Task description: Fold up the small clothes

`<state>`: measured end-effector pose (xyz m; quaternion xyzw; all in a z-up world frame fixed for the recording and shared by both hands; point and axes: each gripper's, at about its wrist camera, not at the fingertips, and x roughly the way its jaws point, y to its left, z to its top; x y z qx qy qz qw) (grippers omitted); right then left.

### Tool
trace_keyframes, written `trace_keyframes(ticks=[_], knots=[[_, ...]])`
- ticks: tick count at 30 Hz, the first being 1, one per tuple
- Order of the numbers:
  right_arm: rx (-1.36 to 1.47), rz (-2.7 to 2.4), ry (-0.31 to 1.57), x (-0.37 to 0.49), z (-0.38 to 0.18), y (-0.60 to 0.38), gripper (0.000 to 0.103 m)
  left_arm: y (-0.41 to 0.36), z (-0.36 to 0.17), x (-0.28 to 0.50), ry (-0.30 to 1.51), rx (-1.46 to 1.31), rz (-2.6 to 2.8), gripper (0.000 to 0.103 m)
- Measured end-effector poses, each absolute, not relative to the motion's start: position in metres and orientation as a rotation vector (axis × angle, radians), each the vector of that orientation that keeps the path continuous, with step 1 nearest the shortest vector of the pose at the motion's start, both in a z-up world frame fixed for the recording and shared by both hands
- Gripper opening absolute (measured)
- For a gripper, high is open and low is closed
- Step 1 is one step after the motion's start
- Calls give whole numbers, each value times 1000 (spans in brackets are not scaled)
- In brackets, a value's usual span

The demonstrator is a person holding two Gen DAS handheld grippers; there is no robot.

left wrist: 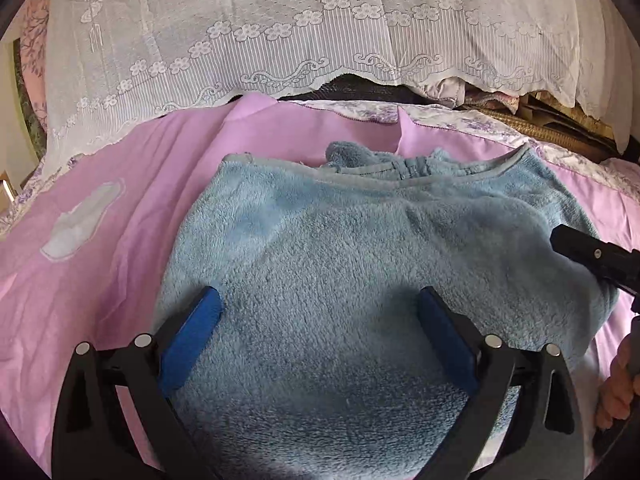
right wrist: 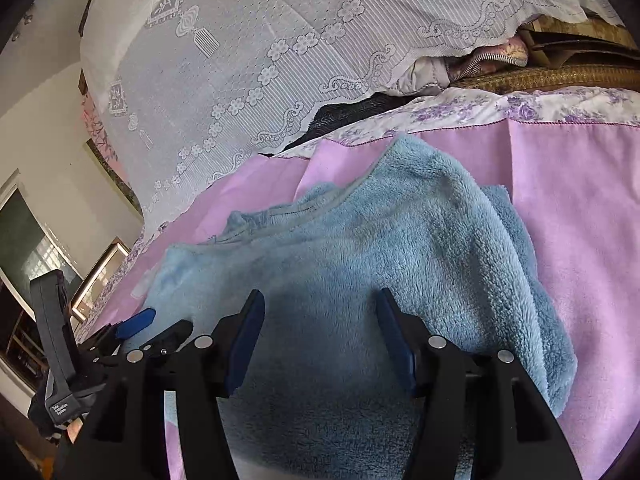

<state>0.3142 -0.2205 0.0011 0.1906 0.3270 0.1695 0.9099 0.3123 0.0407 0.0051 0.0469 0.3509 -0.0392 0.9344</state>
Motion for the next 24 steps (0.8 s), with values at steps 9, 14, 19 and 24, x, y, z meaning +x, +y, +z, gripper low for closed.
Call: trace_keyframes(ticks=[9, 14, 19, 24], knots=[[258, 186, 533, 256, 19, -220, 79, 42, 19, 270, 623, 129, 28, 97], [241, 104, 555, 244, 16, -226, 86, 47, 19, 257, 634, 104, 47, 97], [290, 64, 629, 251, 4, -238, 87, 54, 6, 264, 710, 82, 68, 99], [244, 80, 673, 258, -1, -228, 98, 76, -10, 280, 818, -60, 10, 99]])
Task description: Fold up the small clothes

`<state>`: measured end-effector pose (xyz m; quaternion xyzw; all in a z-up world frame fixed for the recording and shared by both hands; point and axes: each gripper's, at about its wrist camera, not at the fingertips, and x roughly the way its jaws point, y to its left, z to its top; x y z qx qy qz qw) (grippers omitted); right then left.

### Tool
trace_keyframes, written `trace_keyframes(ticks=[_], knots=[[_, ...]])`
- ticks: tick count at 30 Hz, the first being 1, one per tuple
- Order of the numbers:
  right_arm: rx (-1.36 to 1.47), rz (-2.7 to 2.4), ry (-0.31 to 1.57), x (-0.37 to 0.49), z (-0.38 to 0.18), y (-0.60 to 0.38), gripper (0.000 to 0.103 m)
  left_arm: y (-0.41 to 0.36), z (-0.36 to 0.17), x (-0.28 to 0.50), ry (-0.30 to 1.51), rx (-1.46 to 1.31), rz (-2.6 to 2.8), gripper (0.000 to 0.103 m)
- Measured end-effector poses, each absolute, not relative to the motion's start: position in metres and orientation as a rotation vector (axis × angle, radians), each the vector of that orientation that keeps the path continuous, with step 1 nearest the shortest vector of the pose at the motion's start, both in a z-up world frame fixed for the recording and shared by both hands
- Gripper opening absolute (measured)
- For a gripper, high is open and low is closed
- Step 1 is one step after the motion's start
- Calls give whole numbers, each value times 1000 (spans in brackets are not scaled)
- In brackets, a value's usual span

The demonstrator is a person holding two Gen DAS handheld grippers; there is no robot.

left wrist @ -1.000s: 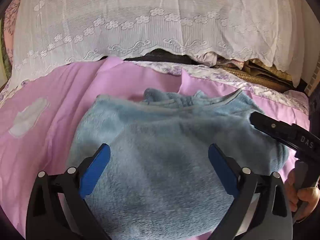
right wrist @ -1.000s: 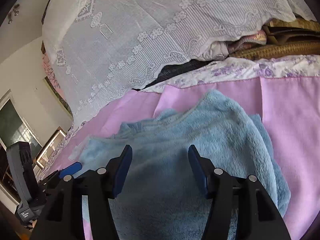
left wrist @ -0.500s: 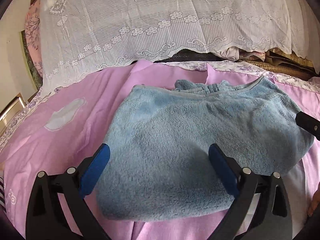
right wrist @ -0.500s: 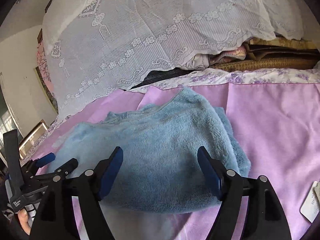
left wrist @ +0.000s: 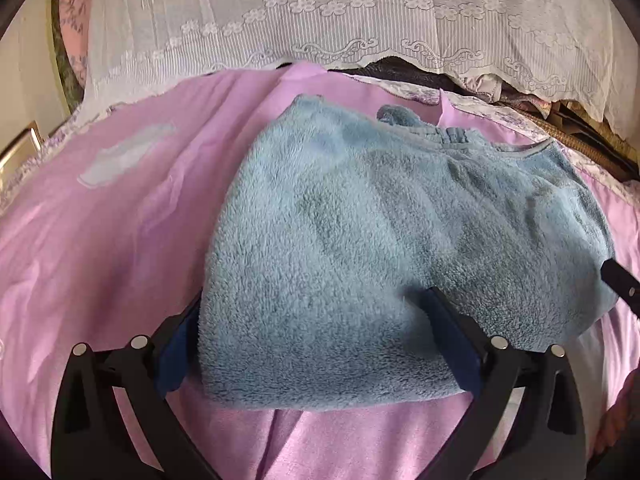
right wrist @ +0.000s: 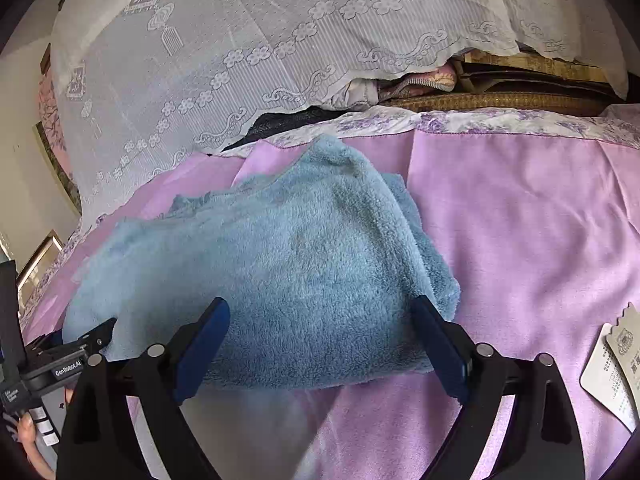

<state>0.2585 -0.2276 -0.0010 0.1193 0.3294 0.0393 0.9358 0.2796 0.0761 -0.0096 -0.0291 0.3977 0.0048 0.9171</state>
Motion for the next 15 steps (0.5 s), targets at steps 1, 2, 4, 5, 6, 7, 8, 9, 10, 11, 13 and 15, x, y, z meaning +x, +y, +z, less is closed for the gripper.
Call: trace_keyframes(ticks=[1, 2, 4, 5, 6, 7, 8, 9, 10, 11, 13, 15], knots=[[236, 89, 687, 261, -2, -226, 99, 82, -12, 282, 833, -98, -2, 99], [229, 88, 692, 261, -3, -224, 99, 87, -14, 284, 846, -131, -14, 99], [222, 86, 692, 261, -2, -222, 99, 92, -17, 286, 857, -168, -26, 99], [224, 88, 693, 261, -3, -222, 99, 92, -17, 285, 856, -167, -25, 99], [226, 89, 693, 261, -3, -222, 99, 91, -16, 284, 851, -158, -20, 99], [228, 90, 693, 260, -3, -223, 99, 89, -14, 283, 842, -149, -9, 99], [230, 92, 692, 260, -3, -223, 99, 88, -10, 278, 819, -142, 7, 99], [235, 94, 690, 260, -3, -223, 99, 87, -3, 271, 782, -134, 25, 99], [242, 99, 687, 259, -2, -225, 99, 86, 6, 264, 736, -125, 33, 98], [252, 105, 683, 258, -2, -226, 99, 84, 15, 258, 694, -124, 20, 98], [278, 119, 671, 258, -2, -231, 99, 78, 31, 246, 636, -145, -73, 98], [300, 128, 661, 257, -1, -234, 99, 66, 38, 239, 613, -142, -149, 98]])
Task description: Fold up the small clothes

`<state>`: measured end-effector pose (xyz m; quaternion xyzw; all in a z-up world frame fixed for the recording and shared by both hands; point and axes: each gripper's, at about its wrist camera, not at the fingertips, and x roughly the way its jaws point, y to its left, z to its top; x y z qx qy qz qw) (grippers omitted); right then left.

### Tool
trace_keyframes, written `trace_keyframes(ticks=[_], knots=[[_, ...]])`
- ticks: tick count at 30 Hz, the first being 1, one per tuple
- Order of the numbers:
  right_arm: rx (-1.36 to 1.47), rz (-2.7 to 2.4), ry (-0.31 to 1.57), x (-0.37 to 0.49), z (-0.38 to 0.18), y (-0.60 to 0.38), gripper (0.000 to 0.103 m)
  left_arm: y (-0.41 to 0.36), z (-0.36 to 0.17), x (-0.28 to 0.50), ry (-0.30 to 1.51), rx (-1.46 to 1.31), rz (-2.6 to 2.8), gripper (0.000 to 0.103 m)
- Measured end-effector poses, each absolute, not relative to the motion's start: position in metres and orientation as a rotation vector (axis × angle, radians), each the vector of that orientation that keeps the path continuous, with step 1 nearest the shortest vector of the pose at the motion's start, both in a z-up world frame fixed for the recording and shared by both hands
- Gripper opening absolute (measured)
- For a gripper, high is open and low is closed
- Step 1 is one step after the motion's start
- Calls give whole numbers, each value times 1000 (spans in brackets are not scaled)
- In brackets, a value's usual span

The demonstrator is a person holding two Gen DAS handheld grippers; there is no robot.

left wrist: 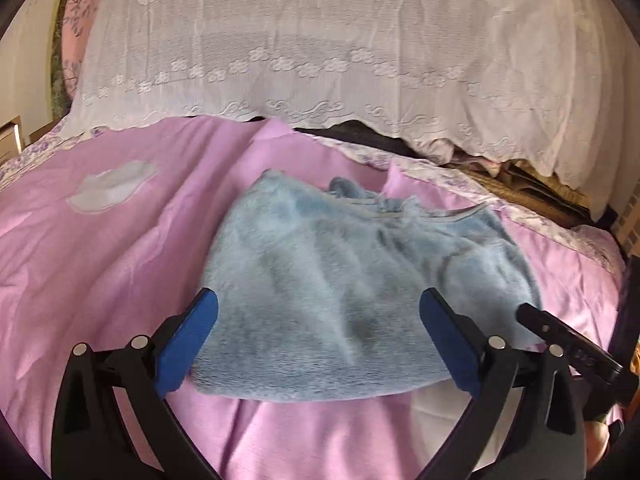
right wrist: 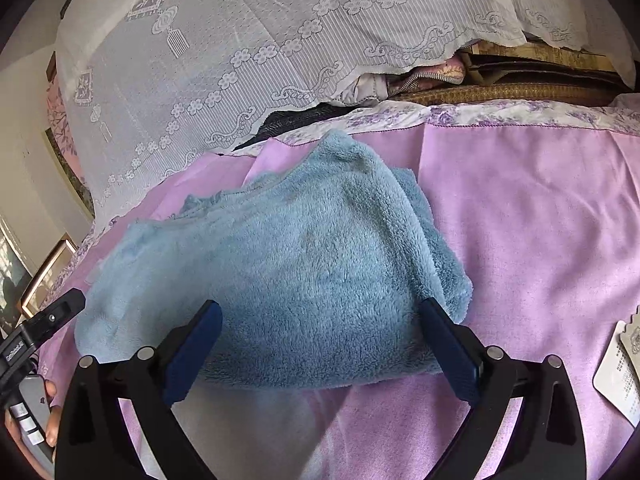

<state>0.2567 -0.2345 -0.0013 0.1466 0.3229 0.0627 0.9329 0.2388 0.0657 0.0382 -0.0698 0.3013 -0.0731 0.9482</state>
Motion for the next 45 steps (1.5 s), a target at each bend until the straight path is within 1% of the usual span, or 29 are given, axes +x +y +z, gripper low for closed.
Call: trace_keyframes(ticks=[3, 5, 6, 7, 12, 17, 20, 23, 24, 28, 32, 35, 40, 41, 43, 45], knots=[[296, 129, 667, 258, -2, -233, 99, 38, 27, 243, 650, -23, -171, 98], [286, 130, 676, 259, -2, -231, 99, 24, 1, 261, 750, 88, -88, 99], [285, 132, 677, 260, -3, -231, 100, 22, -13, 272, 812, 97, -82, 99], [285, 134, 678, 261, -3, -231, 100, 23, -15, 274, 829, 81, -90, 99], [291, 135, 680, 261, -3, -231, 100, 24, -6, 265, 783, 78, -88, 99], [308, 140, 672, 260, -3, -233, 99, 19, 32, 250, 645, 40, -104, 99], [328, 142, 661, 259, -3, -236, 99, 12, 30, 271, 701, -12, -120, 99], [324, 140, 663, 259, -3, -236, 99, -3, -13, 302, 845, 13, -120, 99], [322, 142, 665, 259, -3, -235, 100, -6, -19, 301, 830, 40, -108, 99], [314, 139, 672, 260, -4, -234, 100, -5, -13, 293, 802, 45, -104, 99], [324, 143, 669, 261, -4, -235, 99, 7, 0, 279, 751, -16, -121, 99], [342, 146, 646, 257, 0, -238, 99, 6, 15, 264, 691, -12, -121, 99], [490, 144, 437, 231, 28, -272, 99, -8, 42, 244, 609, -6, -157, 99], [516, 145, 431, 232, 30, -279, 99, -13, 44, 243, 611, 0, -170, 99], [583, 137, 476, 240, 27, -297, 99, -24, 40, 245, 634, 34, -174, 99], [718, 138, 525, 248, 13, -319, 99, -32, 28, 249, 660, 87, -147, 99]])
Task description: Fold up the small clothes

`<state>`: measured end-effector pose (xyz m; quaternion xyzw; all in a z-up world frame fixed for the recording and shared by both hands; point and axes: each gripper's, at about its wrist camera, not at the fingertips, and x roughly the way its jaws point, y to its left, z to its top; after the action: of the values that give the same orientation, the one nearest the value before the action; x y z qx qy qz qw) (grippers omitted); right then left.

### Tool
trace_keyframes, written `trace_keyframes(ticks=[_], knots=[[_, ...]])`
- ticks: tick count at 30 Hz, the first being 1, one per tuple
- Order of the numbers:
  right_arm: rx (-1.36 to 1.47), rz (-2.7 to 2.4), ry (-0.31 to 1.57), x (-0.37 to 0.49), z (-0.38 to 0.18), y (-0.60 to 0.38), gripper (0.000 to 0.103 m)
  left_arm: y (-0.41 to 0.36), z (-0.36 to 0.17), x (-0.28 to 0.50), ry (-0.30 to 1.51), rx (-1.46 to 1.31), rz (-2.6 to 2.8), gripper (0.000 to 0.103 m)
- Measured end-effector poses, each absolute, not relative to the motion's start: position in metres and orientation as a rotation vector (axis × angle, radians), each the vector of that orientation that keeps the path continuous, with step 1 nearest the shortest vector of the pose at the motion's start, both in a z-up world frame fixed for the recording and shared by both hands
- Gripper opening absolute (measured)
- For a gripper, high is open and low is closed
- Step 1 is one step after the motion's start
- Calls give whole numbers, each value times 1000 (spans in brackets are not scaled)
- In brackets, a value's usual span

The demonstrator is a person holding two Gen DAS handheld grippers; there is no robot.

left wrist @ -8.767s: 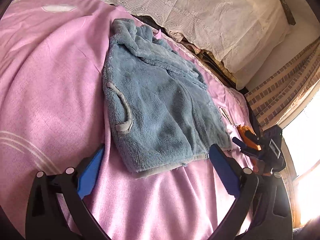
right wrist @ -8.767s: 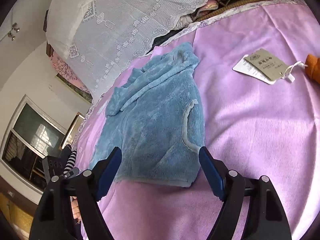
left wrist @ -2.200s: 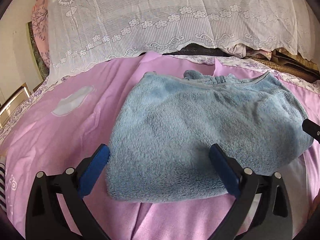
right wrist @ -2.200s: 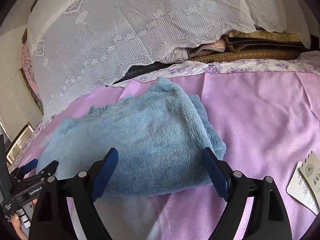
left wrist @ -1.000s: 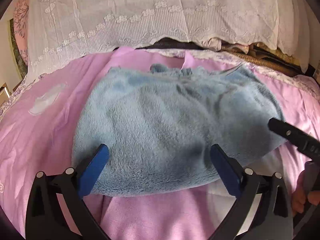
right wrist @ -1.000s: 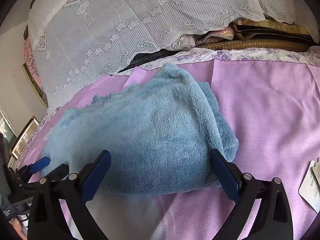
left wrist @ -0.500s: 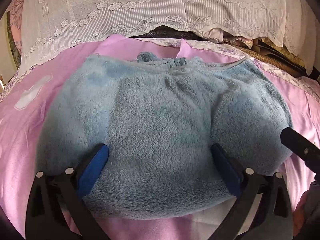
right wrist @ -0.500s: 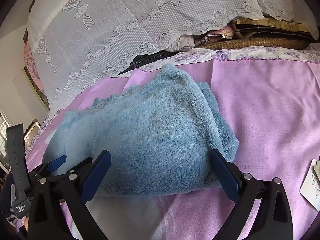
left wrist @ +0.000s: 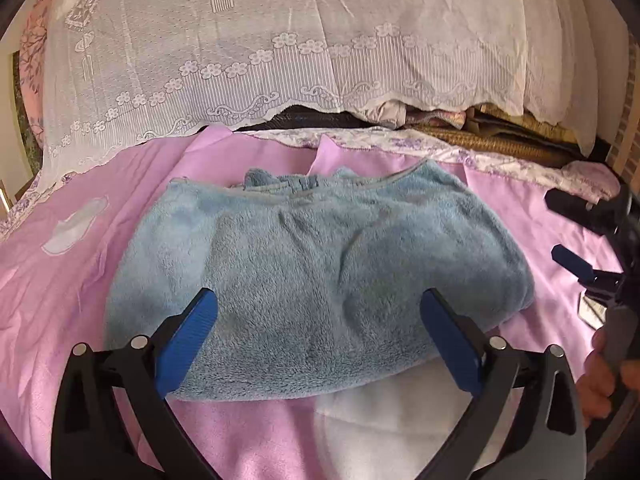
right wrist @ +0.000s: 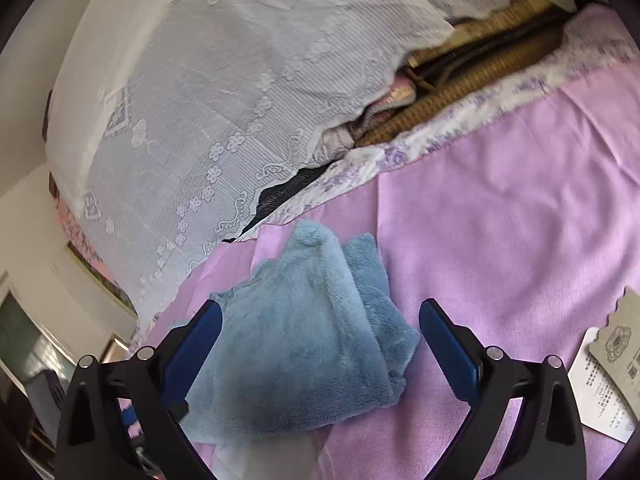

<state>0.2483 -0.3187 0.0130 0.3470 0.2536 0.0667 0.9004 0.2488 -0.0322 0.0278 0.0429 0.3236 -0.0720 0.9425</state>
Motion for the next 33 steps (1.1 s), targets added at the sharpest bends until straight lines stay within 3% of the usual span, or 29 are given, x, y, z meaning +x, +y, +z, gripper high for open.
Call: trace_keyframes(ticks=[2, 5, 13, 20, 24, 33], knots=[[872, 176, 575, 256, -4, -336, 99, -35, 9, 259, 709, 139, -101, 99], [983, 238, 633, 265, -22, -343, 90, -29, -13, 273, 798, 116, -104, 99], [842, 225, 754, 266, -25, -312, 88, -25, -11, 271, 786, 96, -121, 99], [910, 212, 833, 252, -30, -301, 89, -23, -10, 273, 787, 72, -131, 99], [940, 217, 833, 258, -32, -300, 100, -16, -4, 271, 757, 23, -125, 99], [874, 153, 803, 303, -29, -295, 100, 4, 4, 294, 775, -123, -90, 99]])
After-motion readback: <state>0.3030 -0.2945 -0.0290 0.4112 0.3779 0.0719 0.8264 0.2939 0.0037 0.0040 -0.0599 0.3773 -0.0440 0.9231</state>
